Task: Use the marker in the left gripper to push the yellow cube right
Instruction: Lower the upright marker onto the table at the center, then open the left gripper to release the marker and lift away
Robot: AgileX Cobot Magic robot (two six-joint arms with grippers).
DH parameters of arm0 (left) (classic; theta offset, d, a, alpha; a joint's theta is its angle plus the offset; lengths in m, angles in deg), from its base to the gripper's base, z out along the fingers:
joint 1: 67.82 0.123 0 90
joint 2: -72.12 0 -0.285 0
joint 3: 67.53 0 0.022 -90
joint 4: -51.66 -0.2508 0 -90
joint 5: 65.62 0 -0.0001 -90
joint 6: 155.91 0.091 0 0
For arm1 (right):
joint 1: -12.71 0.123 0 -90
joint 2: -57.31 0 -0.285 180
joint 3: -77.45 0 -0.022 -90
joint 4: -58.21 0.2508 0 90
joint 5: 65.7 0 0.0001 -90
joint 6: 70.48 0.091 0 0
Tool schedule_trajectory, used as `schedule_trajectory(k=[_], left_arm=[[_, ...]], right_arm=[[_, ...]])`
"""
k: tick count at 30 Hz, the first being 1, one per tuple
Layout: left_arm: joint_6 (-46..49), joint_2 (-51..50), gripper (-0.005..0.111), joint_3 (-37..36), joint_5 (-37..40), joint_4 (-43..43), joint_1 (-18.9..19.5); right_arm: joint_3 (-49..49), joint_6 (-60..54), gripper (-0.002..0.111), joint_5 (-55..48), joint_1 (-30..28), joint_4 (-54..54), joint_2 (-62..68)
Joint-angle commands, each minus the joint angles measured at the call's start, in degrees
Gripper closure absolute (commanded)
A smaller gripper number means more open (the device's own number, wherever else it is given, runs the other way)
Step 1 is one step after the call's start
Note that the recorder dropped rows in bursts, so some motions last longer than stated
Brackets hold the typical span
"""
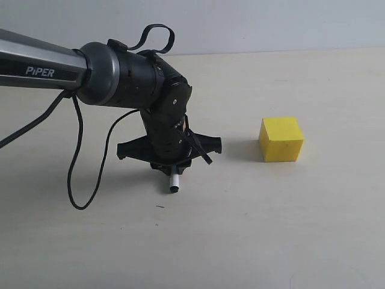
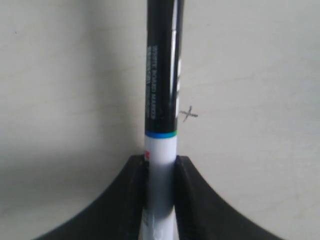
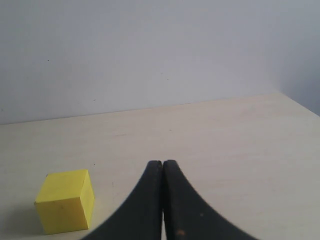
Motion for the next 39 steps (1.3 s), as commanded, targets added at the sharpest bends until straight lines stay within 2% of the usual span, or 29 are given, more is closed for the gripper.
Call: schedule_trajectory(k=[1, 4, 10, 13, 28, 34, 39], left_arm=[[0.3, 0.3, 0.106, 0.5, -0.2, 0.0, 0.0], [0.3, 0.3, 0.097, 0.5, -0.3, 1.6, 0.0], [0.3, 0.3, 0.072, 0.5, 0.1, 1.9, 0.0], [0.3, 0.3, 0.065, 0.5, 0.1, 1.9, 0.0], [0.4, 0.3, 0.064, 0.5, 0.1, 1.7, 0.0], [5.9, 0.7, 0.064, 0.5, 0.6, 1.7, 0.0], [9.2, 5.9, 0.064, 0.5, 1.4, 1.4, 0.0]], right_arm=[[-0.2, -0.1, 0.108, 0.3, -0.5, 0.0, -0.4], [-0.2, -0.2, 0.108, 0.3, -0.5, 0.0, -0.4], [-0.2, -0.2, 0.108, 0.3, -0.5, 0.0, -0.4], [-0.2, -0.2, 0.108, 0.3, -0.5, 0.0, -0.4], [-0.2, -0.1, 0.108, 0.3, -0.5, 0.0, -0.4], [-0.2, -0.2, 0.108, 0.3, -0.5, 0.0, -0.4], [-0.2, -0.2, 0.108, 0.3, -0.5, 0.0, -0.4]])
